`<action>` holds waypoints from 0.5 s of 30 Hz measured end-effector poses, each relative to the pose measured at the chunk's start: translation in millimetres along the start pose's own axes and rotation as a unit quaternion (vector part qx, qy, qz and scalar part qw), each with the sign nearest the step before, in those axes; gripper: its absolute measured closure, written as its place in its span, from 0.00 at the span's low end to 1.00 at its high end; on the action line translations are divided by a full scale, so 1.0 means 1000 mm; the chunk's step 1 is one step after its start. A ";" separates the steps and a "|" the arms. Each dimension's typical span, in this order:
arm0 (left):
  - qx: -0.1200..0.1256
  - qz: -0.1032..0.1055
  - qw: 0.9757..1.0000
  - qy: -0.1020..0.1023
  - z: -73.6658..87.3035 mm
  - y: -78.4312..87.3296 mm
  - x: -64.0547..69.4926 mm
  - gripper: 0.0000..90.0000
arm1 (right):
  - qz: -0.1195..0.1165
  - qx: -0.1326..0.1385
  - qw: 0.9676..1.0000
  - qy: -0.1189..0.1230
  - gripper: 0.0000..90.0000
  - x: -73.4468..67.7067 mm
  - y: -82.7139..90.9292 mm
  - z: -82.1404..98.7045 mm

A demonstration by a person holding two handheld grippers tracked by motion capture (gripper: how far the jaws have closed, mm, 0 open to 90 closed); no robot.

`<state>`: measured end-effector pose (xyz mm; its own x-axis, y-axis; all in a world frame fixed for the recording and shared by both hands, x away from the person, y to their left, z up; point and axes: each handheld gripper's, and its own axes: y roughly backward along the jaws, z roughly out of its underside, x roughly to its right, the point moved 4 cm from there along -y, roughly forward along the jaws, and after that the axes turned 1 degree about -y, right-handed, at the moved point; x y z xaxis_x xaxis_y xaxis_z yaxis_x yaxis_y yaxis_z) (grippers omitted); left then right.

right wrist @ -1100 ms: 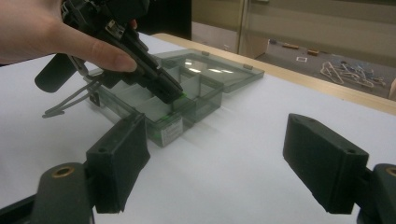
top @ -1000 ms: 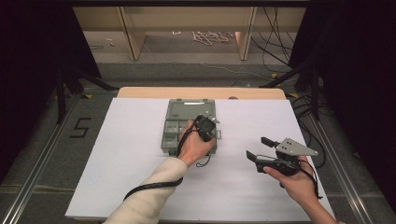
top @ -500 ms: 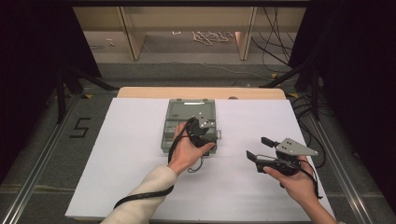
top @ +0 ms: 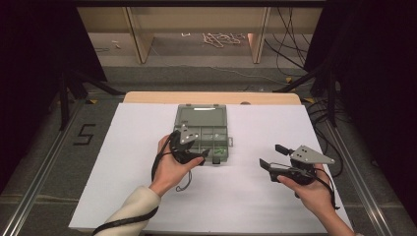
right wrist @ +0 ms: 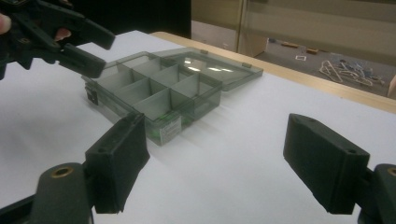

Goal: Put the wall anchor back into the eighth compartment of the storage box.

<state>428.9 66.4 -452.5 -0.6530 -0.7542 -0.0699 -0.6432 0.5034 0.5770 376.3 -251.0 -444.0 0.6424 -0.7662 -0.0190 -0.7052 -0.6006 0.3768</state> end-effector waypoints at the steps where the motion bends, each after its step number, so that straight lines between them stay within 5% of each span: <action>1: -0.002 -0.002 1.000 0.002 0.003 0.003 -0.002 0.22 | 0.001 0.008 1.000 0.000 0.25 0.000 -0.001 0.000; 3: 0.001 -0.005 1.000 0.007 0.010 0.010 -0.008 0.22 | 0.001 0.000 1.000 0.000 0.25 0.000 0.000 0.000; 6: 0.007 -0.012 1.000 0.022 0.017 0.018 -0.013 0.23 | -0.001 0.024 1.000 0.005 0.25 0.001 -0.004 -0.001; 15: 0.030 -0.020 0.998 0.057 0.035 0.033 -0.025 0.24 | 0.002 0.013 1.000 -0.002 0.25 0.003 -0.004 -0.001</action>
<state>410.0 117.2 -460.4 -0.5785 -0.8157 0.0023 -0.6931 0.4930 0.5259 381.1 -251.0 -444.6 0.6383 -0.7694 -0.0221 -0.7151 -0.6034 0.3528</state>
